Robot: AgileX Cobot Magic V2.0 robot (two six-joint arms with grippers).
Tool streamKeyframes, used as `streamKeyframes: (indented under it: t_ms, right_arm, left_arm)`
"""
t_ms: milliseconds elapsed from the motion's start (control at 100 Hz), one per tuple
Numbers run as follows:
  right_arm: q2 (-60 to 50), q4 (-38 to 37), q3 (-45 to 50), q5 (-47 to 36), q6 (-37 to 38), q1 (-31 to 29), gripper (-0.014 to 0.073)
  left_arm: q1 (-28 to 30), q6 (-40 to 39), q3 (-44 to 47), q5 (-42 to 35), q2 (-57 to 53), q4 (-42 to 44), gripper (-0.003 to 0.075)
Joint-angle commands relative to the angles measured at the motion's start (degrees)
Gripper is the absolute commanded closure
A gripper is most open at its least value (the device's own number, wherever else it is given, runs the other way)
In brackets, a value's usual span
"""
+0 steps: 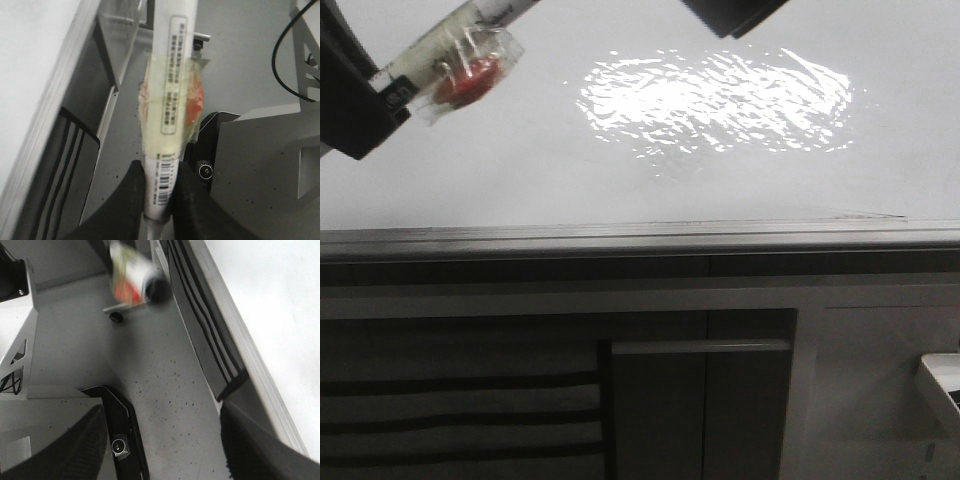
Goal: Write number 9 on whiteboard
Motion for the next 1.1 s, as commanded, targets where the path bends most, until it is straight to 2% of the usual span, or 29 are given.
streamKeyframes:
  t_ms: [0, 200, 420, 640, 870, 1010, 1090]
  right_arm:
    - [0.1, 2.5, -3.4, -1.7, -1.8, 2.1, 0.0179]
    - [3.9, 2.7, -8.0, 3.4, -1.8, 4.9, 0.0179]
    - [5.9, 2.7, -9.0, 4.4, -1.8, 8.5, 0.0192]
    - [6.5, 3.7, -9.0, 4.2, -1.8, 8.8, 0.0354]
    - [6.5, 3.9, -9.0, 4.3, -1.8, 8.8, 0.0472]
    - [6.5, 3.9, -9.0, 4.6, -1.8, 8.8, 0.0594]
    - [6.5, 3.9, -9.0, 4.9, -1.8, 8.8, 0.065]
  left_arm:
    - [-3.2, 0.3, -1.9, -0.5, -1.5, -2.5, 0.0741]
    - [-8.3, 0.2, -1.9, -1.5, -1.5, -2.5, 0.0741]
    - [-9.0, 0.2, -1.9, -1.5, -1.5, -2.5, 0.0741]
    - [-9.0, 0.2, -1.9, -1.5, -1.5, -2.5, 0.0741]
    - [-9.0, 0.2, -1.9, -1.5, -1.5, -2.5, 0.0741]
    - [-9.0, 0.1, -1.9, -1.4, -1.5, -2.5, 0.074]
    - [-9.0, 0.1, -1.9, -1.1, -1.5, -2.5, 0.0697]
